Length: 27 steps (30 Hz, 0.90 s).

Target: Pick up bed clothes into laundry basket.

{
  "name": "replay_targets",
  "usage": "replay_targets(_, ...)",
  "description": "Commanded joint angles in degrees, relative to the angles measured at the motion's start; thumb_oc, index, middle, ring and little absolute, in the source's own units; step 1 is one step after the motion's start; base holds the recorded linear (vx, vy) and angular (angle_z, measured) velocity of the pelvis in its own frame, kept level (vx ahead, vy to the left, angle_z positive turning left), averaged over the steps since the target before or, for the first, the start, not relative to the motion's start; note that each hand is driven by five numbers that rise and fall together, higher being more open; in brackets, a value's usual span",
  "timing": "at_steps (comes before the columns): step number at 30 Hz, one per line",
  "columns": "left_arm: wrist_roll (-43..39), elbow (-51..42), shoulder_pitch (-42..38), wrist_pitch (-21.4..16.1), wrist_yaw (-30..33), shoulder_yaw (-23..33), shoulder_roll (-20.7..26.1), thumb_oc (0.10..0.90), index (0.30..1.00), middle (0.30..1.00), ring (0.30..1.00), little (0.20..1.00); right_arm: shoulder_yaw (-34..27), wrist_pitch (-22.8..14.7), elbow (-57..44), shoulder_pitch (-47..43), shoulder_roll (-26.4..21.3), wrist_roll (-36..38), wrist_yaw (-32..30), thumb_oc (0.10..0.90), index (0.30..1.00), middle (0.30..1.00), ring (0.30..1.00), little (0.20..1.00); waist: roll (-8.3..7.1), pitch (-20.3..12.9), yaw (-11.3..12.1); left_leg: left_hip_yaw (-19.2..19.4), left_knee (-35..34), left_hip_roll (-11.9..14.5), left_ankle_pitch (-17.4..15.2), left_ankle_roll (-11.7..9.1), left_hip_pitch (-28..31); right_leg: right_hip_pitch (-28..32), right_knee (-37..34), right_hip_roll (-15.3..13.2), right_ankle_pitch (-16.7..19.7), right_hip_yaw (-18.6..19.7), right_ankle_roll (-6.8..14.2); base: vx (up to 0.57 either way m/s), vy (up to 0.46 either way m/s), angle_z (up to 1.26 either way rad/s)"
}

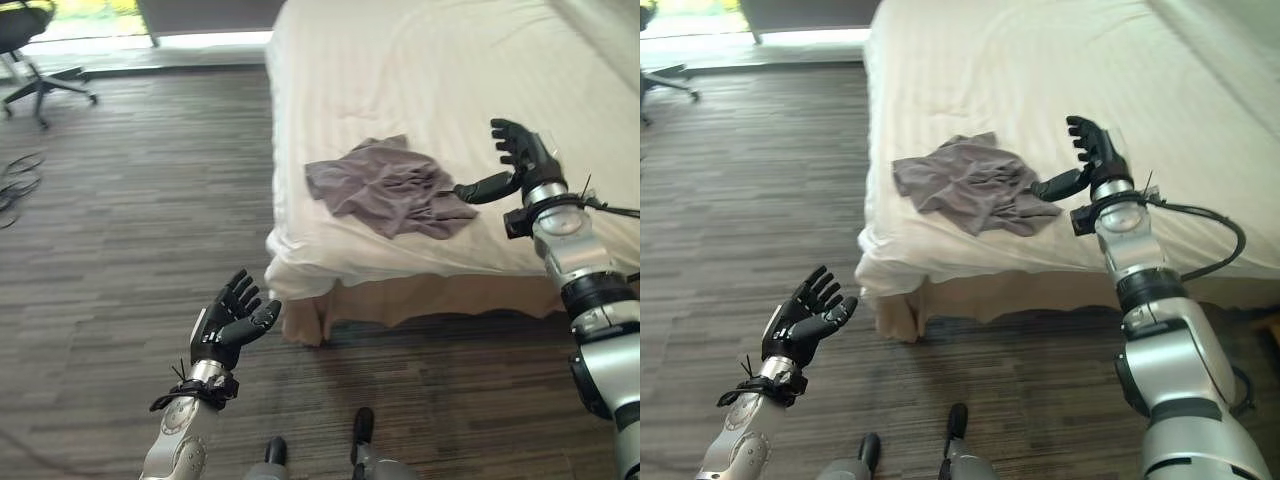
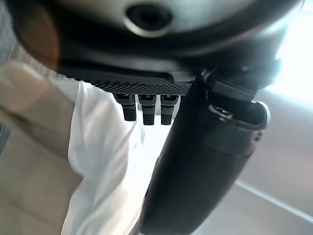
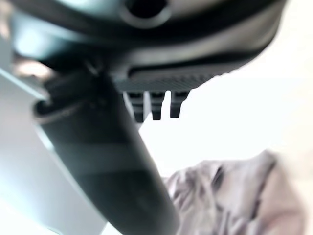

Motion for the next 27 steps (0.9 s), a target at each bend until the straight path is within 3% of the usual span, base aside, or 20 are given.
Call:
replay_targets(1, 0.87, -9.98, -3.02, -7.4, 0.21, 1.91, 6.75, 0.8, 0.9, 0.9, 0.9, 0.9, 5.78, -2.89, 4.28, -15.31, 1.8, -2.86, -3.77, 0.8, 0.9, 0.9, 0.9, 0.9, -2.01, -1.84, 2.98, -2.18, -0.84, -1.85, -2.07, -0.79, -4.34, 0.82, 6.25, -5.88, -8.12, 1.05, 6.67, -0.06, -0.098, 0.3)
replay_targets(7, 1.04, -10.51, -2.15, -7.9, 0.79, 2.7, 6.86, 0.8, 0.9, 0.9, 0.9, 0.9, 9.84, -2.29, 8.65, -21.37, 1.66, -6.22, -4.16, 0.8, 0.9, 0.9, 0.9, 0.9, 0.17, -0.84, 4.74, -4.42, -0.85, -1.78, -0.34, -1.87, -7.56, -0.2, 5.87, -5.72, -8.7, -1.39, 6.1, -0.04, -0.082, 0.3)
replay_targets(8, 1.36, -10.92, -2.17, -8.26, 0.79, 2.52, 7.44, 0.8, 0.9, 0.9, 0.9, 0.9, 11.41, -2.04, 10.37, -22.82, 0.17, -8.61, -5.16, 0.8, 0.9, 0.9, 0.9, 0.9, 1.36, 0.15, 5.68, -5.12, -0.85, -1.9, 0.65, -2.54, -9.19, -0.97, 5.89, -5.81, -8.79, -2.38, 6.0, -0.1, -0.063, 0.27)
replay_targets(12, 0.97, -11.96, -2.67, -9.31, 1.21, 2.56, 7.13, 0.8, 0.9, 0.9, 0.9, 0.9, 13.24, -1.8, 10.84, -24.17, -1.12, -10.05, -5.21, 0.8, 0.9, 0.9, 0.9, 0.9, 3.25, 1.69, 6.46, -5.79, -0.85, -1.94, 2.02, -3.3, -12.2, -3.42, 6.03, -5.8, -8.82, -2.67, 5.76, -0.09, -0.057, 0.3)
replay_targets(14, 0.82, -12.24, -2.89, -9.56, 1.49, 2.33, 6.57, 0.8, 0.9, 0.9, 0.9, 0.9, 13.11, -1.68, 10.69, -23.73, -1.07, -9.99, -5.23, 0.8, 0.9, 0.9, 0.9, 0.9, 3.75, 2.06, 6.67, -5.74, -0.85, -2.04, 2.36, -3.41, -12.93, -4.35, 6.2, -5.71, -8.86, -2.48, 5.66, -0.06, -0.036, 0.02)
replay_targets(16, 0.21, -13.26, -3.11, -9.9, 1.7, 1.69, 5.12, 0.8, 0.9, 0.9, 0.9, 0.9, 12.88, -1.24, 12.53, -21.5, 0.34, -11.22, -5.16, 0.8, 0.9, 0.9, 0.9, 0.9, 5.35, 3.39, 7.27, -6.12, -0.85, -2.29, 2.9, -3.52, -14.47, -6.47, 7.07, -5.58, -9.03, -2.27, 5.37, -0.08, -0.043, 0.01)
replay_targets(20, -0.15, -13.77, -3.07, -9.97, 1.84, 1.21, 4.35, 0.8, 0.9, 0.9, 0.9, 0.9, 13.22, -0.62, 13.93, -19.18, 0.79, -13.57, -3.71, 0.8, 0.9, 0.9, 0.9, 0.9, 7.13, 4.74, 7.69, -6.19, -0.85, -2.41, 3.39, -3.41, -15.77, -8.82, 8.82, -5.6, -9.43, -1.58, 5.12, -0.04, -0.009, 0.0)
replay_targets(23, 0.26, -13.09, -3.13, -10.18, 2.19, 1.25, 3.78, 0.8, 0.9, 0.9, 0.9, 0.9, 14.31, -0.5, 14.71, -17.49, 1.26, -16.32, -2.24, 0.8, 0.9, 0.9, 0.9, 0.9, 7.93, 5.25, 7.82, -5.94, -0.85, -2.41, 3.47, -3.37, -15.91, -9.51, 9.53, -5.65, -9.68, -1.25, 5.06, 0.0, 0.003, -0.06)
replay_targets(24, 0.51, -12.88, -3.2, -10.29, 2.39, 1.11, 3.58, 0.8, 0.9, 0.9, 0.9, 0.9, 14.41, -0.54, 14.8, -17.08, 1.44, -16.95, -2.15, 0.656, 0.684, 0.684, 0.684, 0.684, 8.08, 5.32, 7.67, -5.76, -0.85, -2.44, 3.42, -3.34, -15.84, -9.54, 9.59, -5.69, -9.69, -0.92, 5.07, 0.02, 0.021, -0.06)
replay_targets(25, 0.66, -12.78, -3.29, -10.36, 2.54, 1.06, 3.47, 0.8, 0.9, 0.9, 0.9, 0.9, 14.48, -0.57, 14.89, -16.9, 1.55, -17.17, -2.04, 0.4, 0.3, 0.3, 0.3, 0.3, 8.18, 5.29, 7.52, -5.64, -0.85, -2.42, 3.39, -3.34, -15.73, -9.53, 9.65, -5.68, -9.76, -0.77, 5.05, 0.02, 0.026, -0.05)
replay_targets(27, 0.74, -12.76, -3.57, -10.54, 2.7, 0.92, 3.42, 0.8, 0.9, 0.9, 0.9, 0.9, 14.77, -0.7, 14.51, -17.0, 1.52, -17.32, -2.23, 0.4, 0.3, 0.3, 0.3, 0.3, 8.26, 5.21, 7.18, -5.29, -0.85, -2.46, 3.2, -3.27, -15.46, -9.52, 9.78, -5.63, -9.83, -0.26, 5.09, 0.02, 0.022, -0.06)
